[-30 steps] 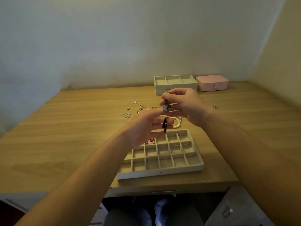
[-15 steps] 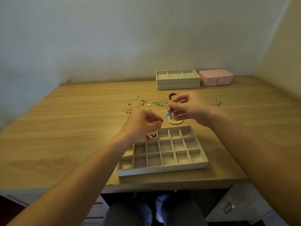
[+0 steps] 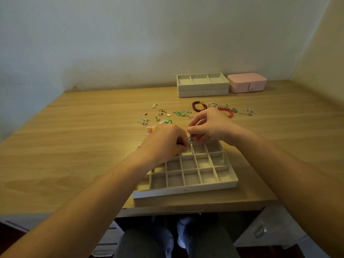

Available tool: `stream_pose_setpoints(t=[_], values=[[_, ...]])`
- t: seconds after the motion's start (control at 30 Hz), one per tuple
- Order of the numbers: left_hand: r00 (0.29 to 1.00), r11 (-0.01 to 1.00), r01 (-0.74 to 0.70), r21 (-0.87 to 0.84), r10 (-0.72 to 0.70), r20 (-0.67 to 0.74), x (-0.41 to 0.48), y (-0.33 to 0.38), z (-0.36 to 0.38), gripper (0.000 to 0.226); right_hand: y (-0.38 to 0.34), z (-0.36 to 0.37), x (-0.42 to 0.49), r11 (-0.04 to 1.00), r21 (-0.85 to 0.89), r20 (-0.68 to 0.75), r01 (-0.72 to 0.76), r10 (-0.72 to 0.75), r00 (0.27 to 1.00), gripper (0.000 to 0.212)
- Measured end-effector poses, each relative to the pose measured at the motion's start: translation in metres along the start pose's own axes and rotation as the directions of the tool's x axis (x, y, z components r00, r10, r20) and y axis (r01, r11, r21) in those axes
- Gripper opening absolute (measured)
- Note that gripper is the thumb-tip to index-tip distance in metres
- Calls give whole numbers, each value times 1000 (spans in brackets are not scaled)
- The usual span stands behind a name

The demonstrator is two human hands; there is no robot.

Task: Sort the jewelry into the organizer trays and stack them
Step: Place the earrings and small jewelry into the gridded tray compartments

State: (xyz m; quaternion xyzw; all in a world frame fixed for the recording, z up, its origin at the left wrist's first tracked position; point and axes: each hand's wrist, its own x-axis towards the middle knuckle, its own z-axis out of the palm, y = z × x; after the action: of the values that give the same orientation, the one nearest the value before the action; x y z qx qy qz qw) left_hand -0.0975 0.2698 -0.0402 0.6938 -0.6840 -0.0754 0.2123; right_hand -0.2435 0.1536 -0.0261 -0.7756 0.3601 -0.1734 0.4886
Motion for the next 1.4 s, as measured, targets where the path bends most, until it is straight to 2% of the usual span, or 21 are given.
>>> stream_pose_setpoints(t=[0.1,0.23,0.4,0.47,0.6,0.9,1.0,1.2,1.4], values=[[1000,999,14,-42,-14,0,0,-2,2,14,1,2,2,1000,14,2,-4,4,1000,14],[995,976,97,-195,-90,46,1,-9,3,22,1,3,5,1000,17,6,-12,12,1000,13],[989,942,115,-317,-80,123,-3,-11,-3,21,2,4,5,1000,-6,39,-11,11,999,13],[991,946,123,-300,-99,92,-3,-12,-4,20,2,5,5,1000,9,48,-19,19,999,14],[975,940,188,-285,-213,-58,1,-18,-3,23,-2,6,5,999,-21,69,-30,31,997,16],[972,920,191,-341,-227,-68,8,-16,7,28,-4,9,4,997,-59,110,-55,61,992,17],[977,952,167,-256,-195,-90,7,-17,9,24,-3,10,3,997,-63,105,-51,58,993,16],[994,997,54,54,-48,-95,3,-15,2,18,-4,8,2,983,-184,96,-14,32,995,12],[986,905,-132,403,163,-44,0,-10,-2,15,-5,6,-2,945,-324,75,55,-32,997,1]])
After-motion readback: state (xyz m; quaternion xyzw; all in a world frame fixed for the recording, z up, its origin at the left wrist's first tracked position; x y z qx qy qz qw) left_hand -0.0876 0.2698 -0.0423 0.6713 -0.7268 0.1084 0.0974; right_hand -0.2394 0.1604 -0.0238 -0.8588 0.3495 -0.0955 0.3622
